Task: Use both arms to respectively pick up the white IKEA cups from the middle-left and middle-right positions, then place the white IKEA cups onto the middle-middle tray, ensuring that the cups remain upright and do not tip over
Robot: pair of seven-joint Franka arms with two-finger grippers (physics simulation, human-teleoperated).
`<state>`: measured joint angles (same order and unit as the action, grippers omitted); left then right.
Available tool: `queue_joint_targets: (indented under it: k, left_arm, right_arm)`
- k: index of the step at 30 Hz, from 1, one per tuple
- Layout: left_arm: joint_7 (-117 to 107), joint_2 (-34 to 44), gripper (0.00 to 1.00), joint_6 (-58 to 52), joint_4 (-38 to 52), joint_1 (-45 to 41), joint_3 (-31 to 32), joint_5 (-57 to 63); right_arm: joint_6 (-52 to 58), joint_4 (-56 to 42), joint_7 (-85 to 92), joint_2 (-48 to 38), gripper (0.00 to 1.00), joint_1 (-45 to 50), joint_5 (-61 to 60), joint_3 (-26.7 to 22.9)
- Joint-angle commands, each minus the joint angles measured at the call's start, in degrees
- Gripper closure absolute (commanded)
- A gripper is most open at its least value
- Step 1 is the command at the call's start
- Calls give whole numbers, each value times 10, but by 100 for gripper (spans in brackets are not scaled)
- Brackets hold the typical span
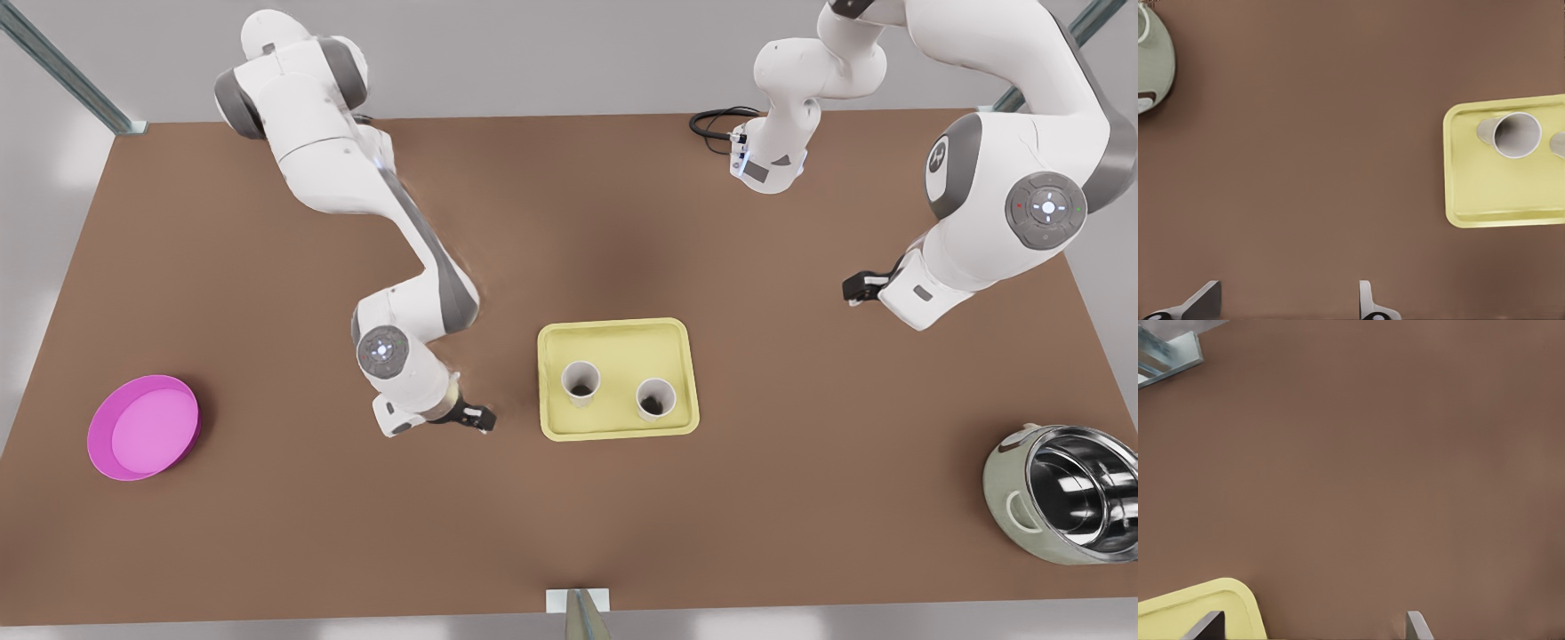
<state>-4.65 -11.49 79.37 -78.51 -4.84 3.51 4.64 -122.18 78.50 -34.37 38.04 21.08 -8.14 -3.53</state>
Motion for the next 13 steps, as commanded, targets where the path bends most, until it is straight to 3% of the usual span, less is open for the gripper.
queue_joint_targets:
  k: [1, 3, 5, 6, 7, 13]
  left_arm:
    - [98, 1, 0, -3, 0, 0, 0, 0]
    - [100, 1, 0, -3, 0, 0, 0, 0]
    - [101, 0, 0, -4, 0, -1, 0, 0]
    - [101, 0, 0, -4, -1, -1, 0, 0]
    - [101, 0, 0, -4, -2, -1, 0, 0]
    - [101, -1, 0, -4, -2, 0, 0, 0]
  right_arm:
    - [183, -36, 403, 3, 0, -56, 56, -28]
    - [280, -48, 406, -103, 0, -65, 88, -48]
    - [358, -33, 404, -214, 0, -82, 95, -40]
    - [381, -32, 403, -241, 0, -101, 102, -14]
    - [387, -21, 404, -263, 0, -132, 115, 22]
    - [387, 14, 404, -311, 0, -149, 115, 23]
